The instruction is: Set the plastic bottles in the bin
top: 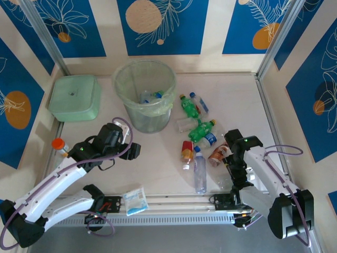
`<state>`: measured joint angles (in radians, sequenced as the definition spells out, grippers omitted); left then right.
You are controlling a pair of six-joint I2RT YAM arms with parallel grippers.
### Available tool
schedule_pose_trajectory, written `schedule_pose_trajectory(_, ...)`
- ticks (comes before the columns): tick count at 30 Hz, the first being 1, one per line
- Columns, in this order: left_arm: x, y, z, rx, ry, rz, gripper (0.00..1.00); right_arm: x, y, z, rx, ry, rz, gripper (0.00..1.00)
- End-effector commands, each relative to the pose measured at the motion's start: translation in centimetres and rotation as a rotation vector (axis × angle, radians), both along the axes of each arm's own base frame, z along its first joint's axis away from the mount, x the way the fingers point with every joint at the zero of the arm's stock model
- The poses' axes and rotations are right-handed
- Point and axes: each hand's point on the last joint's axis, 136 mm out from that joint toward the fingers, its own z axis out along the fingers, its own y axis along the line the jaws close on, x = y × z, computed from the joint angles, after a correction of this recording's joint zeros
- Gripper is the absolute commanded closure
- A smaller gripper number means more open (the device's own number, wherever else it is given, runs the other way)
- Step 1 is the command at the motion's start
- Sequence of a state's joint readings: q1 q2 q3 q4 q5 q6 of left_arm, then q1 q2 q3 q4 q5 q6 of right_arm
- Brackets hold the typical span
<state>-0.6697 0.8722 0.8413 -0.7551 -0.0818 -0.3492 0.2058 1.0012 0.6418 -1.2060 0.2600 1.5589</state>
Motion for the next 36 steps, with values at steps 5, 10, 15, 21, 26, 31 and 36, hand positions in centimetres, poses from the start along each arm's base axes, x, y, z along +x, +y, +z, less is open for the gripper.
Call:
schedule_pose_trajectory(5,0.1,0.1,0.6,-0.001,-0.022,-0.009,0.19,3.8,1.8,-1.2,0.097,-0.159,0.092,0.27)
schedule_pose_trajectory(10,0.2,0.2,0.5,0.002,-0.023,-0.005,0.19,5.9,1.2,1.3,0.042,-0.259,0.167,0.27)
schedule_pose_trajectory(15,0.3,0.3,0.6,0.005,-0.027,0.000,0.19,6.8,1.0,3.4,0.013,-0.301,0.233,0.26)
schedule_pose_trajectory(21,0.2,0.3,0.6,0.004,-0.029,-0.001,0.19,4.0,-1.7,5.2,-0.108,-0.185,0.172,0.26)
schedule_pose_trajectory(26,0.2,0.3,0.8,0.000,-0.034,-0.003,0.19,1.5,-2.2,3.3,-0.052,-0.105,0.079,0.28)
schedule_pose_trajectory(31,0.2,0.2,0.8,-0.003,-0.034,-0.008,0.19,2.3,-1.1,0.7,0.057,-0.107,0.063,0.30)
schedule_pose_trajectory(36,0.1,0.2,0.8,-0.003,-0.034,-0.008,0.19,3.8,-1.0,-0.5,0.080,-0.127,0.092,0.29)
